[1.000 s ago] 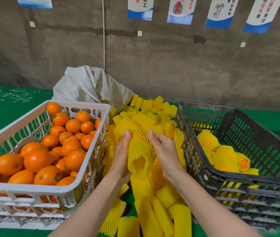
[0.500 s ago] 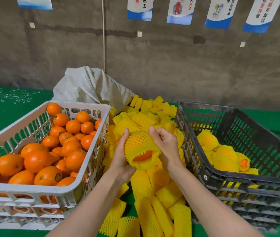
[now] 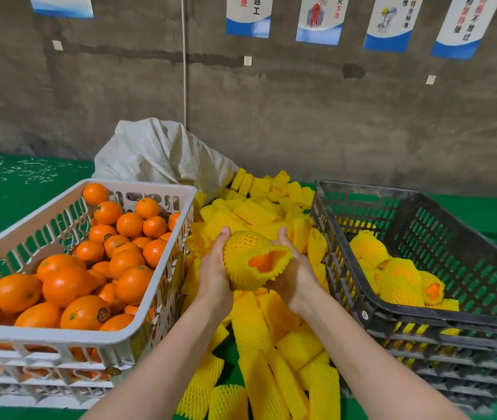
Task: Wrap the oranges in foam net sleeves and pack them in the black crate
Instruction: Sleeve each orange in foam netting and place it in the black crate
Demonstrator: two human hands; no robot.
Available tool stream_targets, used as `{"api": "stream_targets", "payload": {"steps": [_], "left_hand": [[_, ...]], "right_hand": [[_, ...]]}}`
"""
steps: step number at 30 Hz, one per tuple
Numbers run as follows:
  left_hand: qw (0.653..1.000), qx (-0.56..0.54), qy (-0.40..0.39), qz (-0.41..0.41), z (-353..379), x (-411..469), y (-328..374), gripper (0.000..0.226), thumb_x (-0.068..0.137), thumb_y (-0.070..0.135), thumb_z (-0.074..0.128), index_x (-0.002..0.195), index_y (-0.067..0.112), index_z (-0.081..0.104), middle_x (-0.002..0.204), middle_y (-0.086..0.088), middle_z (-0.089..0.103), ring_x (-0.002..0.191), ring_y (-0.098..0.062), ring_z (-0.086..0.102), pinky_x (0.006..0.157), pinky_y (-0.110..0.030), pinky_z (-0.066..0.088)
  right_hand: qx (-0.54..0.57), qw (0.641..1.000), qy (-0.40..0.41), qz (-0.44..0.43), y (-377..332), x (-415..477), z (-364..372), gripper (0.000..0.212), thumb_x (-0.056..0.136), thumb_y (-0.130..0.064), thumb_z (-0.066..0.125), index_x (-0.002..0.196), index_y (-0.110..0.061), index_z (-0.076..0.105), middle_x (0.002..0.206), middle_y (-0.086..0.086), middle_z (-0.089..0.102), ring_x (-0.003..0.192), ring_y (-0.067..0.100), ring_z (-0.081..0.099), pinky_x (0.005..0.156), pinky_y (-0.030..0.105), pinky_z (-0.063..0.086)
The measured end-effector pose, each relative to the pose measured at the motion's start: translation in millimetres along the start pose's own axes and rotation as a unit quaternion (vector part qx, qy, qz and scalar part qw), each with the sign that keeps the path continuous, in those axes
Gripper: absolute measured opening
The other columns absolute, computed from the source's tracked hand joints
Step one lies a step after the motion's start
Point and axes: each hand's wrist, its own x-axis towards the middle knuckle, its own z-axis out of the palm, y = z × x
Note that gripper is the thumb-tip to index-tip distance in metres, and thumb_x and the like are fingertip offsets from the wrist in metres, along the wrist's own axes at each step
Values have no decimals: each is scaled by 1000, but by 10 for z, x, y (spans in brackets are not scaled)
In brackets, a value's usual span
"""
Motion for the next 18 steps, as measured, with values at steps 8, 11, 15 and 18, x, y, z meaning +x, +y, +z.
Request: {"api": "stream_targets", "payload": {"steps": [8,11,15,18], "left_hand": [[951,253,35,176,31,-13,18,55,76,70,38,53,20,32,45,7,31,49,-10,32,56,-34,26],[965,235,52,107,75,-22,-46,60,80,72,35,72,14,52,65,-7,48,66,-17,47,64,-35,36],[990,107,90,24,129,-31,-174,40,95,45,48,76,11,59,69,-4,64,62,-11,60,53,-18,46],[993,57,102,24,133,11,-131,28,95,33,54,73,16,58,60,2,67,56,-9,64,52,-21,51]], "right_hand": [[4,999,-32,14,86,49,-2,48,74,-60,56,111,-30,57,102,-3,67,98,18,63,88,37,51],[94,995,30,1,112,88,8,24,84,-43,60,86,-20,64,86,3,71,86,21,66,79,38,52],[24,999,38,-13,157,94,16,47,84,-57,53,117,-24,57,111,-7,57,101,13,55,87,32,45],[24,1000,3,-8,179,89,5,63,76,-63,53,132,-33,45,121,-10,53,113,11,53,90,27,43]]}}
